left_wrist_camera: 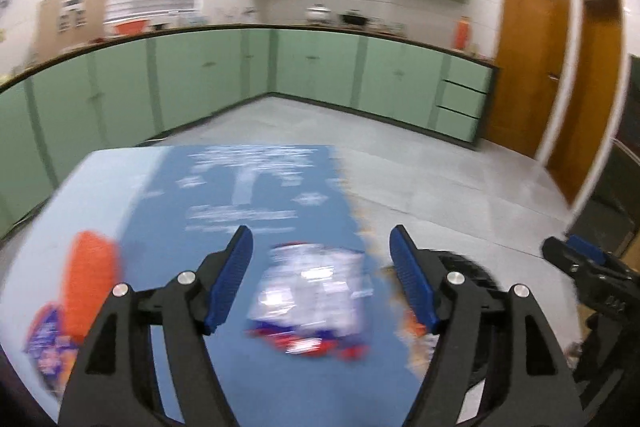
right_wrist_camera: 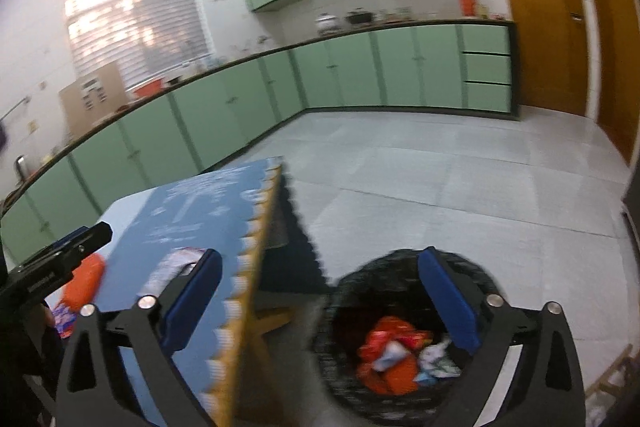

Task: Collect trash
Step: 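Return both tools to the table over the remaining trash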

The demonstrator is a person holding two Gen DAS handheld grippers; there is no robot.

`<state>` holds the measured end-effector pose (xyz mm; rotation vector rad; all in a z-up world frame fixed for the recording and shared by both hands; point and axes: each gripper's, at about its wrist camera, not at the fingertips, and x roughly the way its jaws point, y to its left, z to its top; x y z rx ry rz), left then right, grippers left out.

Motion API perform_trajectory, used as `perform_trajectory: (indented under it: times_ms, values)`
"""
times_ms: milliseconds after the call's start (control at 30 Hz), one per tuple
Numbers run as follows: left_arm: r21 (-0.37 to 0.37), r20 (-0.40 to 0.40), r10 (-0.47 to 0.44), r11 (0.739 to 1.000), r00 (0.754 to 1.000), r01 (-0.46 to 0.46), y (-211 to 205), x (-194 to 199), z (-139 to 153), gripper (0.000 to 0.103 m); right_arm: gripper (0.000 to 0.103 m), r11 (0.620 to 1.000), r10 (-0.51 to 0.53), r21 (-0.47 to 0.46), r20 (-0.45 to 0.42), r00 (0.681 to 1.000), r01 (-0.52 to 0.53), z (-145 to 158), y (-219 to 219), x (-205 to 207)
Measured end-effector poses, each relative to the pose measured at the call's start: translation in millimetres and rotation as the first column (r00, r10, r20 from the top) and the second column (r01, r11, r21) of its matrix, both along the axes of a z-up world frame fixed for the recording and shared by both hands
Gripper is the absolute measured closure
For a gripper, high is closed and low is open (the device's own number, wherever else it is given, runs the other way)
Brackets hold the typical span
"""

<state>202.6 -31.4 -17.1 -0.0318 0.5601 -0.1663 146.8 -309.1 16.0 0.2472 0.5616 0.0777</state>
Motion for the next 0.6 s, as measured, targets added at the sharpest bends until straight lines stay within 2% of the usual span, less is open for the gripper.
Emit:
perform_trajectory:
  times_ms: [133, 267, 433, 600]
  values:
    - [0.058, 0.018, 0.131, 0.99, 0.991, -0.132, 58.1, -9.2, 2.9, 0.03, 0.006, 0.992, 0.124, -0.015, -0.03, 0.992, -0.125, -3.1, 68.9, 15.0]
    - [0.099, 0.013, 0.228, 0.969, 0.974, -0.228, 108.9, -15.4, -0.5, 0.028, 0.006, 0.98, 0.196, -0.003, -0.077, 0.978, -0.197, -14.5, 118.2, 31.2]
    - [0.083, -0.036, 0.295, 0.953, 0.955, -0.291, 155.6, -18.2, -16.4, 0.028, 0.006, 0.973, 0.219, -0.043, -0.142, 0.965, -0.227, -33.7, 161.3, 52.4]
    - [0.04, -0.1, 0.309, 0.951, 0.946, -0.307, 180.7, -12.9, -37.1, 0.028, 0.006, 0.976, 0.188, -0.071, -0.193, 0.963, -0.205, -49.1, 168.7, 68.9]
